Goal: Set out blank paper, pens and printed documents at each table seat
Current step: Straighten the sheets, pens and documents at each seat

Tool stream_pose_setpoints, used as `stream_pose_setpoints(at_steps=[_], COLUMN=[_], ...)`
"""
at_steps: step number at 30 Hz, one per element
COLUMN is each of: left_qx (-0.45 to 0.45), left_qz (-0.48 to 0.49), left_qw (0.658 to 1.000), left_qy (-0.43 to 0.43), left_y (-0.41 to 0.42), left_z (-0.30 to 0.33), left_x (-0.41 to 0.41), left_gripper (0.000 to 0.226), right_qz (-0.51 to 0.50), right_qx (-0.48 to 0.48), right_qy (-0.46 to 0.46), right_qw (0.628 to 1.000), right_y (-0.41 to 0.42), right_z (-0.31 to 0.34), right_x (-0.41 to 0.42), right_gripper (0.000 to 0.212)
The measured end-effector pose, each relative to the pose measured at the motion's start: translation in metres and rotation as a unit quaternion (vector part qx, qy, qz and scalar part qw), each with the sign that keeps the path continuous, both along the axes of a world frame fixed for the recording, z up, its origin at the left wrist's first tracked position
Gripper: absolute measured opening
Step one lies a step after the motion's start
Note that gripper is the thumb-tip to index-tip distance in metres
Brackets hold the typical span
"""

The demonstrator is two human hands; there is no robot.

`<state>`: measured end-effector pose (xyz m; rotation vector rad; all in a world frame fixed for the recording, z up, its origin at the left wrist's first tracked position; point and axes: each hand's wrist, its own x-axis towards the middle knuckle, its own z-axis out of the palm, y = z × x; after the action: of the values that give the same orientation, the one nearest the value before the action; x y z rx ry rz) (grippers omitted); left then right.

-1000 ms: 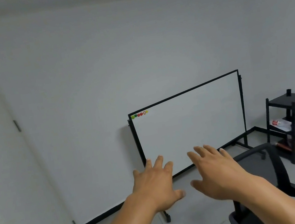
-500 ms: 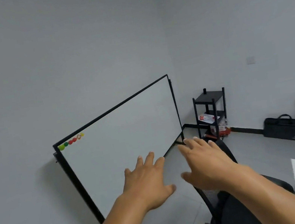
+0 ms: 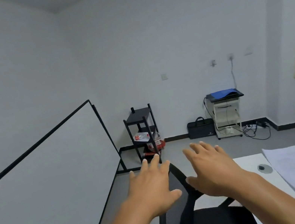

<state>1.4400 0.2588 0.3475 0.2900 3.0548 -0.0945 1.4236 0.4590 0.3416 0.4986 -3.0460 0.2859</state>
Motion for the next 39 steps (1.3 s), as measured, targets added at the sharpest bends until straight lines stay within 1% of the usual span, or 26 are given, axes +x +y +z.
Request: stream_pose_setpoints(at_steps=[4, 7, 12, 19, 22, 27, 29, 31, 34, 37, 39], left_qx=[-0.012, -0.015, -0.019, -0.008, -0.001, -0.016, -0.024, -0.025, -0.038, -0.052, -0.055], left_qz=[-0.034, -0.057, -0.122, -0.254, -0.336, -0.466, -0.504, -0.551, -0.601, -0.637, -0.653], left_qw=[0.999, 0.998, 0.992, 0.967, 0.941, 0.884, 0.862, 0.832, 0.796, 0.766, 0.752], left_qy=[-0.006, -0.001, 0.007, -0.014, -0.023, -0.039, -0.045, -0.055, -0.063, -0.067, -0.064], left_y=[0.003, 0.003, 0.018, 0.054, 0.075, 0.113, 0.129, 0.152, 0.183, 0.217, 0.234], left_z=[0.006, 0.020, 0.037, 0.011, -0.002, -0.015, -0.017, -0.023, -0.031, -0.044, -0.053], left_x=[-0.074, -0.123, -0.194, -0.288, -0.322, -0.346, -0.342, -0.331, -0.307, -0.281, -0.266], left_gripper=[0.094, 0.095, 0.097, 0.098, 0.099, 0.099, 0.097, 0.094, 0.090, 0.090, 0.091], right_qz=[-0.032, -0.058, -0.133, -0.254, -0.331, -0.462, -0.503, -0.557, -0.619, -0.655, -0.664], right_qx=[-0.003, -0.005, 0.004, 0.013, 0.019, 0.021, 0.021, 0.031, 0.013, 0.000, -0.008], right_qy=[-0.009, 0.004, 0.012, -0.029, -0.043, -0.065, -0.075, -0.095, -0.114, -0.129, -0.135], right_qw=[0.999, 0.998, 0.991, 0.967, 0.942, 0.884, 0.861, 0.824, 0.777, 0.745, 0.735], right_y=[0.000, 0.006, 0.030, 0.038, 0.038, 0.039, 0.044, 0.053, 0.069, 0.084, 0.093], right_z=[0.003, 0.013, 0.020, -0.004, -0.008, -0.014, -0.015, -0.018, -0.024, -0.037, -0.049], right_x=[-0.062, -0.098, -0.140, -0.179, -0.183, -0.161, -0.142, -0.111, -0.064, -0.023, -0.005], right_gripper=[0.072, 0.077, 0.085, 0.074, 0.063, 0.062, 0.067, 0.073, 0.081, 0.083, 0.083])
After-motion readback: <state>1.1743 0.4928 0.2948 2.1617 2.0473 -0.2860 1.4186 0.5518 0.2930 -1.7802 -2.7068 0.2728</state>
